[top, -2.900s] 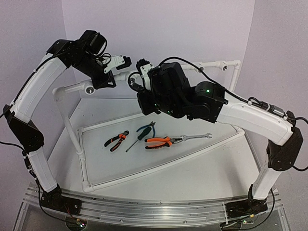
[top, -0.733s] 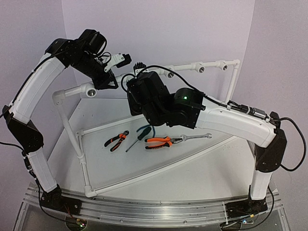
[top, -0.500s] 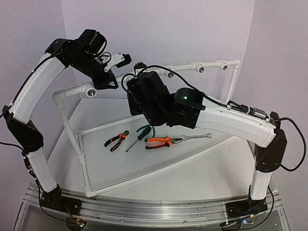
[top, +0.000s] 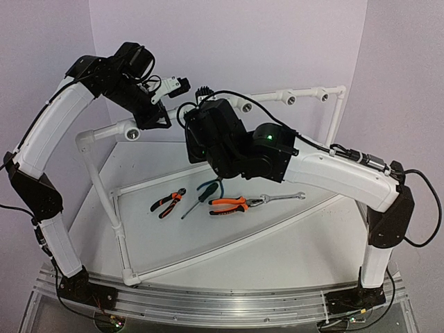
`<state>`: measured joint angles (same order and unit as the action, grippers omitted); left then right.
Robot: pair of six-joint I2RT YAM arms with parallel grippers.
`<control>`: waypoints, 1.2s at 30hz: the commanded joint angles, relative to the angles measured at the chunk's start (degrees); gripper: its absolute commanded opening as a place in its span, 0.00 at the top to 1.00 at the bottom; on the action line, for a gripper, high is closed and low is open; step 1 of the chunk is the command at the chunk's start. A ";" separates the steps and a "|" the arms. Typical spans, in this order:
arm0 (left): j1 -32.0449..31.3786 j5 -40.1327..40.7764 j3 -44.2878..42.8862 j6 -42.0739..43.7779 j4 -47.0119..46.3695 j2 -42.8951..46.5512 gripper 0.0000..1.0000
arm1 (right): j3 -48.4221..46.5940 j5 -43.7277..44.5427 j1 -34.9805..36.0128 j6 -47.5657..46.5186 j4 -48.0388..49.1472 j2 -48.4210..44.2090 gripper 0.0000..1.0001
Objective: Install the water faucets
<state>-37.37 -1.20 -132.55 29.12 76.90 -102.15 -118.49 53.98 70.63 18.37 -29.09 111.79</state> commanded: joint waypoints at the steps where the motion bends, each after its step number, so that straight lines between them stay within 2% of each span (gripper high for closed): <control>1: 1.27 3.74 1.18 -28.15 -3.15 -1.56 1.00 | -3.55 2.14 -1.46 1.05 3.30 -0.34 1.00; 7: 0.88 3.78 1.06 -27.75 -3.29 -1.55 1.00 | -2.80 -0.37 -2.88 6.81 -0.58 0.73 1.00; 13: -0.03 1.44 0.62 -26.67 -3.12 -1.59 1.00 | -14.83 -0.85 -3.39 11.69 -9.72 8.41 1.00; 19: -0.21 1.38 0.74 -26.21 -3.12 -1.14 1.00 | -14.36 1.40 -3.39 16.47 -11.77 6.45 1.00; 22: -0.37 1.38 0.97 -25.82 -3.14 -1.03 1.00 | -16.76 -0.21 -3.39 18.70 -11.67 6.01 1.00; 26: -0.87 -0.96 1.68 -24.62 -3.28 -1.04 1.00 | -22.79 -2.65 -3.45 17.10 -8.97 8.18 1.00; 33: -1.13 -1.46 4.34 -24.02 -4.34 -0.50 1.00 | -17.07 -7.63 -4.73 20.44 1.22 5.87 1.00; 36: -1.19 -1.62 4.97 -23.94 -4.72 -0.29 1.00 | -15.98 -9.22 -5.46 22.42 2.25 6.31 1.00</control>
<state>-38.04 -0.58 -130.60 29.52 74.94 -101.25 -134.76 45.93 69.05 37.43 -44.53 119.79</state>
